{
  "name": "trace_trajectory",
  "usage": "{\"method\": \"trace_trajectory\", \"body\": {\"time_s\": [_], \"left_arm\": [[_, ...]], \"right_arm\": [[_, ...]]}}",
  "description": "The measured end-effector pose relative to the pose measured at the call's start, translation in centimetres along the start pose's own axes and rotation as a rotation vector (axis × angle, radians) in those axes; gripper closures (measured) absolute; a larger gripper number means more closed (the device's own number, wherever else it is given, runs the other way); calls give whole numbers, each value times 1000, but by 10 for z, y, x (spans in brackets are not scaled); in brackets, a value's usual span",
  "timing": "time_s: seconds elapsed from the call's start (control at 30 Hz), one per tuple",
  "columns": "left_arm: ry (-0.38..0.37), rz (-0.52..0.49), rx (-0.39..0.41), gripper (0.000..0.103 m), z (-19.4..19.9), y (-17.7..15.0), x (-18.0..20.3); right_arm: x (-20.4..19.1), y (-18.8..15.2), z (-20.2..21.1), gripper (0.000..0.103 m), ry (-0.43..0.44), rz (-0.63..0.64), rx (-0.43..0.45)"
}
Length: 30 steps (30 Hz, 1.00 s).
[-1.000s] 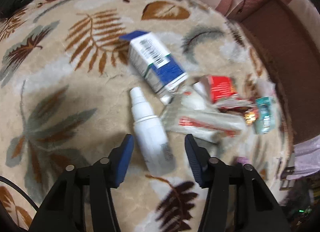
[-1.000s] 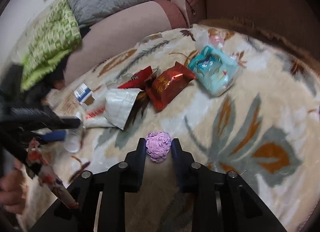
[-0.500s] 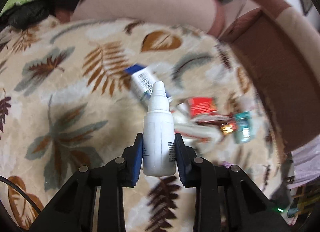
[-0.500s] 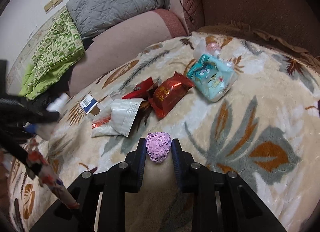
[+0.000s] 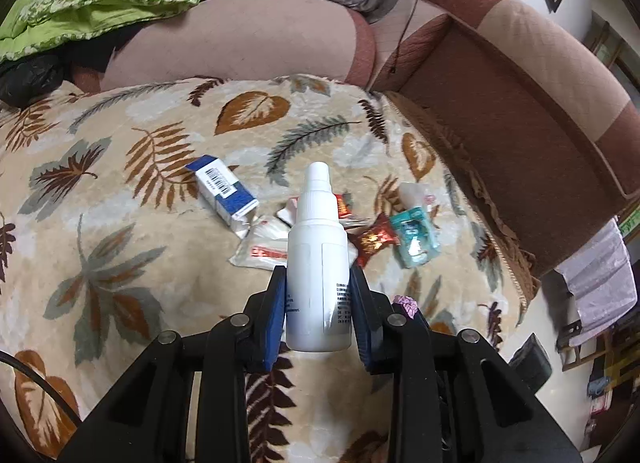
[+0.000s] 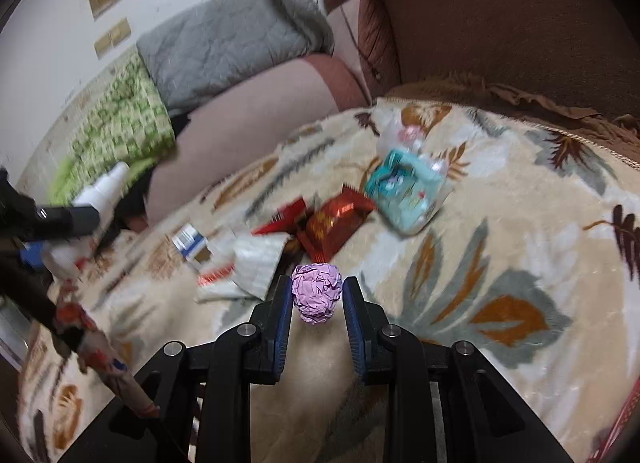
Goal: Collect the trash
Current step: 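Carry the pink ball and white bottle toward the red basket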
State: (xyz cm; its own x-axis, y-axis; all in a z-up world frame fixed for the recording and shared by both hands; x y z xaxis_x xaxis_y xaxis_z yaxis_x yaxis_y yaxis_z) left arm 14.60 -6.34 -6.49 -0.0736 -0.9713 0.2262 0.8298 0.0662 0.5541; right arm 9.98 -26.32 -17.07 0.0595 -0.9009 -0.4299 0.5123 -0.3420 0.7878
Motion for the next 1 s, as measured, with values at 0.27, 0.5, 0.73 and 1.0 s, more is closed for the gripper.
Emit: {"method": "trace_trajectory", "body": {"time_s": [0.27,0.5,0.73,1.0], "left_arm": [[-71,-50,39,74,21,-10,27],[-171,-134,-8,74,27,-42,72],[-264,-292,-66,74,33,-96,141],[-330,-420,-179,74,38,-162,204]], "right_arm": [[5,17,69,76,-3,-47,95],[32,8,150,76,-26,-198,131],[62,-8,226,76,-110,-265,154],[112,-22,299,76,-202,-366,183]]}}
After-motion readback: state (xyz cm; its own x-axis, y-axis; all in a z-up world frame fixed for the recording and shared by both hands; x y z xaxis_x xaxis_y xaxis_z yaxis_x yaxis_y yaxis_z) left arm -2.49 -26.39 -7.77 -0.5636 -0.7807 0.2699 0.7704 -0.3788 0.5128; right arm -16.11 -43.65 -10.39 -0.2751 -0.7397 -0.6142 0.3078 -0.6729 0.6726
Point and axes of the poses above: each gripper's, at about its wrist camera, not at the fingertips, and z roughly against the way its jaws point, x to its right, y to its top, the point moved 3 cm from there along -z, roughly the way its jaws point, and after that the axes turned 9 degrees about y, right-handed, at the moved point
